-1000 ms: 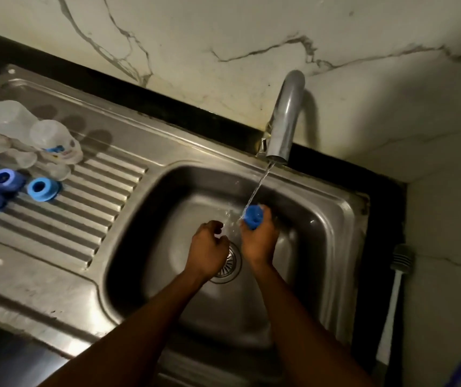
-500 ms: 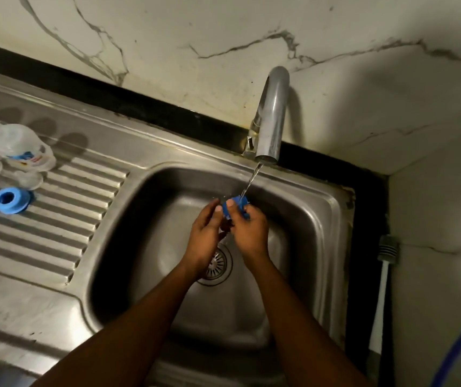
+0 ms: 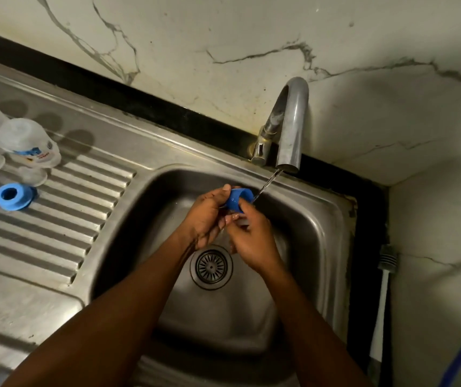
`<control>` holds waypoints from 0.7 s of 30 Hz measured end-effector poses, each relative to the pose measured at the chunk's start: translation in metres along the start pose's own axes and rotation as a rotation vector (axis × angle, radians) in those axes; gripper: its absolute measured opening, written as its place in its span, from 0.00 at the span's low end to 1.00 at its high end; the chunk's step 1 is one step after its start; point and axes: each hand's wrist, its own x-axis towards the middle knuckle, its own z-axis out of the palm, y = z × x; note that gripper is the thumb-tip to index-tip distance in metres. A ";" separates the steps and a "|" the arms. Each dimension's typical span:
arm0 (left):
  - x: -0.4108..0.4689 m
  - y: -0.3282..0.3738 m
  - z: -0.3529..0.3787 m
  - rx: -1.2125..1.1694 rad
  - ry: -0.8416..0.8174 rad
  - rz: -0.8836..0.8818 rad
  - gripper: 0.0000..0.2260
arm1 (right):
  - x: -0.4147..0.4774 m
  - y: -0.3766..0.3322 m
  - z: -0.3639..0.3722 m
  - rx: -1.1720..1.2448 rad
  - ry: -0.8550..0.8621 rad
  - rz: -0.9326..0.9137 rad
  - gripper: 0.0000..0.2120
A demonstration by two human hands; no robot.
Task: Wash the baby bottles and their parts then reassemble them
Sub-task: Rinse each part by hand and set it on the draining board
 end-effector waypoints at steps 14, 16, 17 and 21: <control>-0.010 0.006 0.000 -0.126 -0.246 -0.109 0.19 | -0.009 0.004 0.008 0.625 0.069 0.252 0.11; -0.012 0.008 0.001 -0.115 -0.232 -0.075 0.20 | -0.010 0.014 0.002 0.340 0.004 0.073 0.08; -0.013 0.009 0.004 -0.045 -0.172 -0.078 0.19 | -0.006 0.023 -0.005 0.080 -0.026 -0.080 0.07; -0.008 0.010 0.012 0.320 0.000 -0.079 0.25 | 0.013 0.035 -0.033 -0.535 -0.116 -0.398 0.14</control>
